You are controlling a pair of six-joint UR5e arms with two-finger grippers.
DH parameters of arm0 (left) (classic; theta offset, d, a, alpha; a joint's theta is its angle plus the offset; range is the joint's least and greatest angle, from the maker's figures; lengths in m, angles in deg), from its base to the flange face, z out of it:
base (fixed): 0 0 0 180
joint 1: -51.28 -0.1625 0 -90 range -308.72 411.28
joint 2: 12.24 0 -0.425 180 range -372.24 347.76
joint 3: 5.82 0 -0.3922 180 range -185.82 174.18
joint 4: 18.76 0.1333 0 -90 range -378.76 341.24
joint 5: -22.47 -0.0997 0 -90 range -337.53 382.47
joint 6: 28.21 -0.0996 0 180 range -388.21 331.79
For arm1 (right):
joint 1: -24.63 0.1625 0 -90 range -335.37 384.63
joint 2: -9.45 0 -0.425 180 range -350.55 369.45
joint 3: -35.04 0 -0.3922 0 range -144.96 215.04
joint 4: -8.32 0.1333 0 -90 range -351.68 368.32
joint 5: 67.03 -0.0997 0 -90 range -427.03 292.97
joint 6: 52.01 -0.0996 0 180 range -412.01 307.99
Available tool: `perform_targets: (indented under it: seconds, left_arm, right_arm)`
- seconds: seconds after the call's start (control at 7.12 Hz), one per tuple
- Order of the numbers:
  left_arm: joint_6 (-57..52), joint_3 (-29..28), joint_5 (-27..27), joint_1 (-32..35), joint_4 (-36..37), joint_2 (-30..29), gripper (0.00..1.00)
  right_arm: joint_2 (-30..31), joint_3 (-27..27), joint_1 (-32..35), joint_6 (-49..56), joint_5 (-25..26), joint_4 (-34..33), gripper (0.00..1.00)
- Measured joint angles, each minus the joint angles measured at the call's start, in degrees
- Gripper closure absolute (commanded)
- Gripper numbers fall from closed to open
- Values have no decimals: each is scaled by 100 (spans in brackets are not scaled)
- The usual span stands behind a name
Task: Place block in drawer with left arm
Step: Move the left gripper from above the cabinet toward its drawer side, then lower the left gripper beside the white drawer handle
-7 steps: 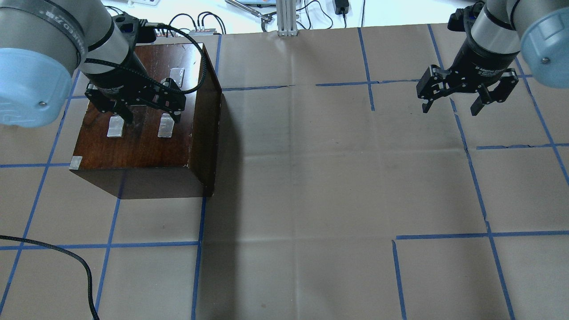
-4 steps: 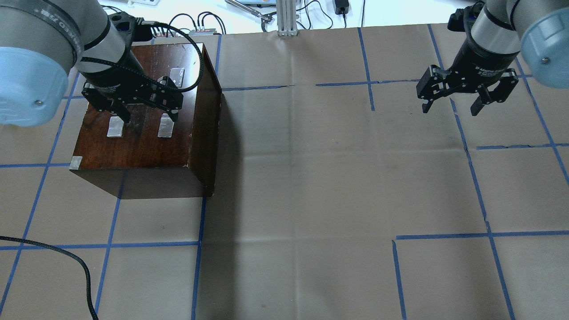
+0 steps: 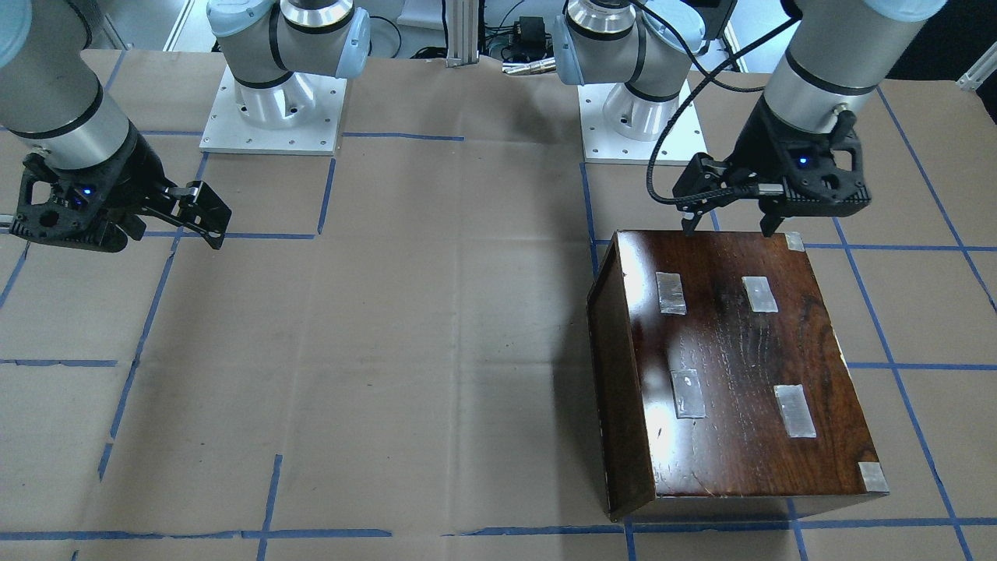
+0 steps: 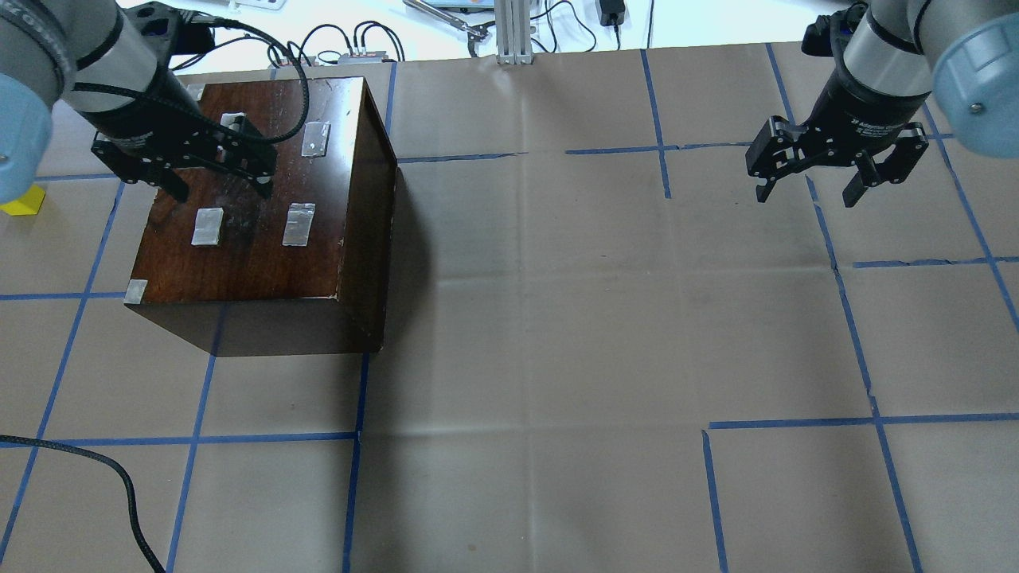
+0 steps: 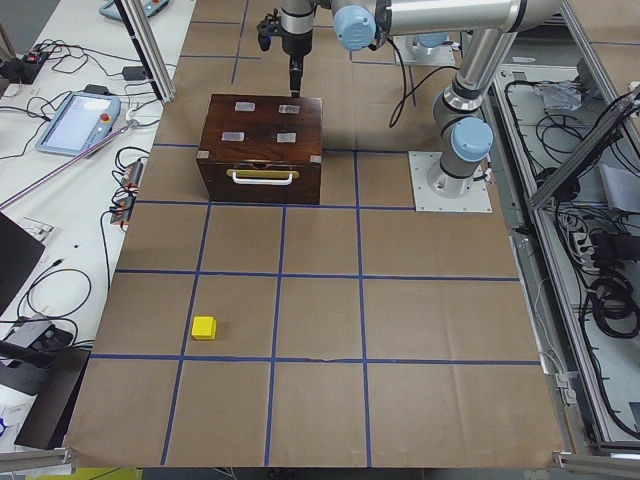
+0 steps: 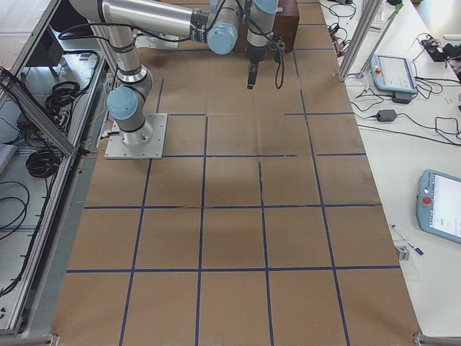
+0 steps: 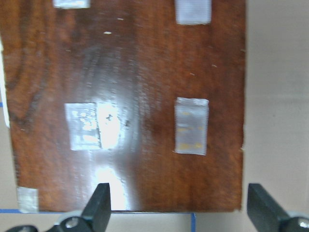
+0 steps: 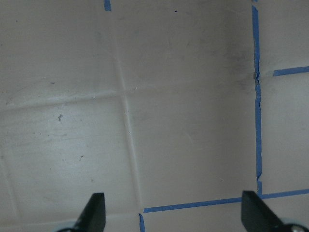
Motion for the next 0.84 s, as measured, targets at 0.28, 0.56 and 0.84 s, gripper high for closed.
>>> perform_targets:
  seconds: [0.28,0.56,0.84]
  left_arm:
    - [-606,-29,139,-582,6,6,1]
    - [-1348,-33,527,-1304,9,1,1]
    - [-2074,-33,983,-2007,9,-53,1]
  right_arm:
    - [0,2,0,0,0,0,0]
    - [0,1,0,0,0,0,0]
    - [0,-5,0,0,0,0,0]
